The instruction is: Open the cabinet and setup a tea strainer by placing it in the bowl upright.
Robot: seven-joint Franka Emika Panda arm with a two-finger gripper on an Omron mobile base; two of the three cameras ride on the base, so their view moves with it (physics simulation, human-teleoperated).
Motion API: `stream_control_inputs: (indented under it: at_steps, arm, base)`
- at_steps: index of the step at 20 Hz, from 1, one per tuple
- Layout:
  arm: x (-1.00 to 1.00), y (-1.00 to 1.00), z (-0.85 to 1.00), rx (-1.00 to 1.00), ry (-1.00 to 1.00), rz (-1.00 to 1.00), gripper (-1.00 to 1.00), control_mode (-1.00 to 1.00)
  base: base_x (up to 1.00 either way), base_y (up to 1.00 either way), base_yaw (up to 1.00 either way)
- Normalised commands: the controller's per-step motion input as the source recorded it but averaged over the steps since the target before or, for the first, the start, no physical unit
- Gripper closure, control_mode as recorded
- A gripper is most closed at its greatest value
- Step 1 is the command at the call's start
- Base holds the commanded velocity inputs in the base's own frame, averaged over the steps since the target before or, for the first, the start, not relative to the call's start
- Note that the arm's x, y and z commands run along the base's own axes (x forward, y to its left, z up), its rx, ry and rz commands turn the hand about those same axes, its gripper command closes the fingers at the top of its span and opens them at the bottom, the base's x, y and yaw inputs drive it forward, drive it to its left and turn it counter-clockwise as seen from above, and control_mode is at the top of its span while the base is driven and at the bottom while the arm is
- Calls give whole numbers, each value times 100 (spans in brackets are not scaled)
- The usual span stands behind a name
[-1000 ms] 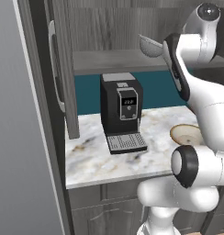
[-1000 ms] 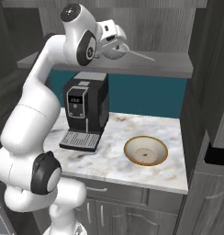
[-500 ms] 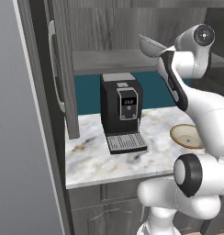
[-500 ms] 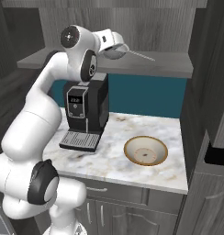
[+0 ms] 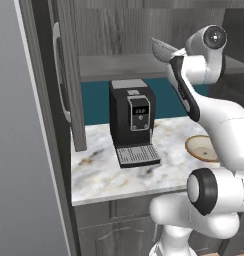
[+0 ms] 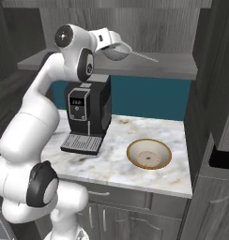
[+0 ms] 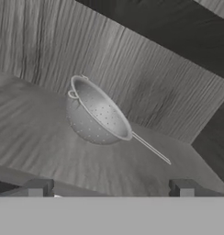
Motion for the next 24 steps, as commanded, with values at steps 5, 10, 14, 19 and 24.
stream_control_inputs:
  at_steps: [5, 10, 14, 19, 24]
  arm:
    - [11, 17, 1, 0, 1, -3, -100, -100]
    - [19, 9, 4, 0, 17, 0, -100, -100]
    - [8, 8, 3, 0, 26, 0, -100, -100]
    - [17, 15, 4, 0, 11, 1, -100, -100]
    - [1, 21, -7, 0, -7, 0, -100, -100]
  base:
    - [0, 0, 0]
    - [0, 0, 0]
    - [0, 0, 0]
    - [0, 0, 0]
    - [0, 0, 0]
